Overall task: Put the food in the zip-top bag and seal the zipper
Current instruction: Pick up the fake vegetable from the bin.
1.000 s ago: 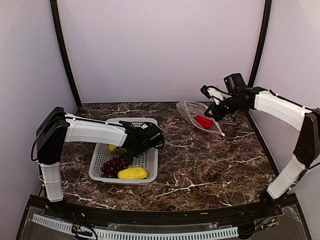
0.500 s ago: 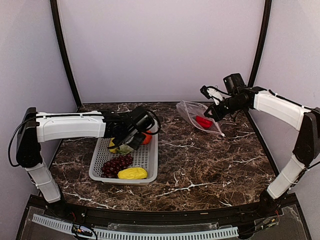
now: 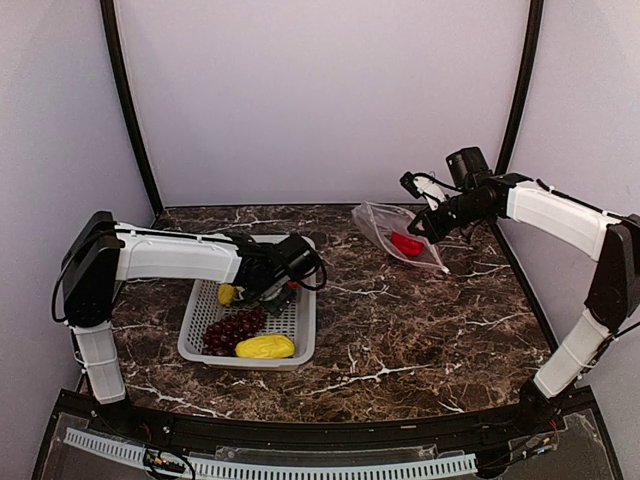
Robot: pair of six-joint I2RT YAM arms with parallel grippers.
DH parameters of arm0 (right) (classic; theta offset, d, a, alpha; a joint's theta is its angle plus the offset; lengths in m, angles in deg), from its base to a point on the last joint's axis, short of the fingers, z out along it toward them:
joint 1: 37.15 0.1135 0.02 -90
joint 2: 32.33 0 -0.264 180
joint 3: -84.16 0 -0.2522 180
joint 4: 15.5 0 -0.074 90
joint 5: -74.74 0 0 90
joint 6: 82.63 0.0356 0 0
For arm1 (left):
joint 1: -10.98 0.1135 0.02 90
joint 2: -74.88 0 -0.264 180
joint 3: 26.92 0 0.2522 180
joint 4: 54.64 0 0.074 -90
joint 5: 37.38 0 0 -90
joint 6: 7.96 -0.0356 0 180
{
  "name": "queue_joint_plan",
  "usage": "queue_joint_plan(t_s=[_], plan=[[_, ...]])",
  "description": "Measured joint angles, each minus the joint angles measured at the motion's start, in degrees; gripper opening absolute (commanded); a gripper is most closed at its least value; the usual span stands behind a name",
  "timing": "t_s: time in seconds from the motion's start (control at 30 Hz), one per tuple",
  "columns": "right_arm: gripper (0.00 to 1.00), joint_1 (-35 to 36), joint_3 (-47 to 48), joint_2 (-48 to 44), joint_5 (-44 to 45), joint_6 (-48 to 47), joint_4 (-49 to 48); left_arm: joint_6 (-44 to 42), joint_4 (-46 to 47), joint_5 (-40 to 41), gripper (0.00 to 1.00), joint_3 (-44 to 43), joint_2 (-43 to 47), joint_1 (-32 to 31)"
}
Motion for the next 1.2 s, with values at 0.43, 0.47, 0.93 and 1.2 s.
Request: queue_joint_plan(t_s=[0.43, 0.47, 0.93, 1.2], plan=[[0.00, 0.0, 0.0, 0.9, -0.2, 0.0, 0.1, 0.8, 2.4, 10.4, 0.64, 0.1, -3.3, 1.0], [0.00, 0.0, 0.0, 1.1, -0.3, 0.0, 0.1, 1.1, 2.6, 10.6, 0.61, 0.3, -3.3, 1.1], [0.00, 0.2, 0.2, 1.6, -1.0, 0.0, 0.4, 4.2, 1.0, 8.3, 0.30, 1.1, 0.1, 1.7], [0.00, 0.2, 0.3, 1.6, -1.3, 0.0, 0.4, 4.6, -0.7, 2.1, 0.26, 1.1, 10.3, 1.8]])
